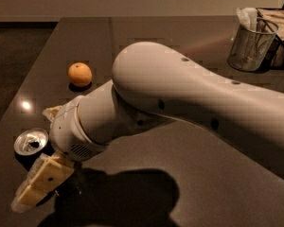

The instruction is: Knock pepsi can over

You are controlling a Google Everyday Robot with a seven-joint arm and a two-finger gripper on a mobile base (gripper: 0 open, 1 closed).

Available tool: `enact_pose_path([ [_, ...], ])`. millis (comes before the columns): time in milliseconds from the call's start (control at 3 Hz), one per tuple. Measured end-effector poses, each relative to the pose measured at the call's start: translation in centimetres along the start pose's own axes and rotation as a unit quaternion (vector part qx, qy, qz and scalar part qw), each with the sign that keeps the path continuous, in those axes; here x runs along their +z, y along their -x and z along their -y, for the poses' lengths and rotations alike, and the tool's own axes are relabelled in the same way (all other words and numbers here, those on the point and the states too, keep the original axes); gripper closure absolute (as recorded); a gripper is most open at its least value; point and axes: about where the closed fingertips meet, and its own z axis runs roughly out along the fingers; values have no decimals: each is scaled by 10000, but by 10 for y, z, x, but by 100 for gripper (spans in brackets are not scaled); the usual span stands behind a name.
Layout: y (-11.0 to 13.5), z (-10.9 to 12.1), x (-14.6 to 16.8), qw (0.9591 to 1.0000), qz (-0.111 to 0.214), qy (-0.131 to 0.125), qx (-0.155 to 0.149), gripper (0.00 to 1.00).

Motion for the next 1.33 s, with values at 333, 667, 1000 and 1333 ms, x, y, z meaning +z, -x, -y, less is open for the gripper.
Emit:
enact_pose_path([
  [333,2,1,6,10000,48,33,44,18],
  [667,4,2,5,9999,113,18,86,41],
  [1000,5,0,-4,9999,132,17,80,65],
  [1333,2,6,-33,9999,-98,-110,35,87],
])
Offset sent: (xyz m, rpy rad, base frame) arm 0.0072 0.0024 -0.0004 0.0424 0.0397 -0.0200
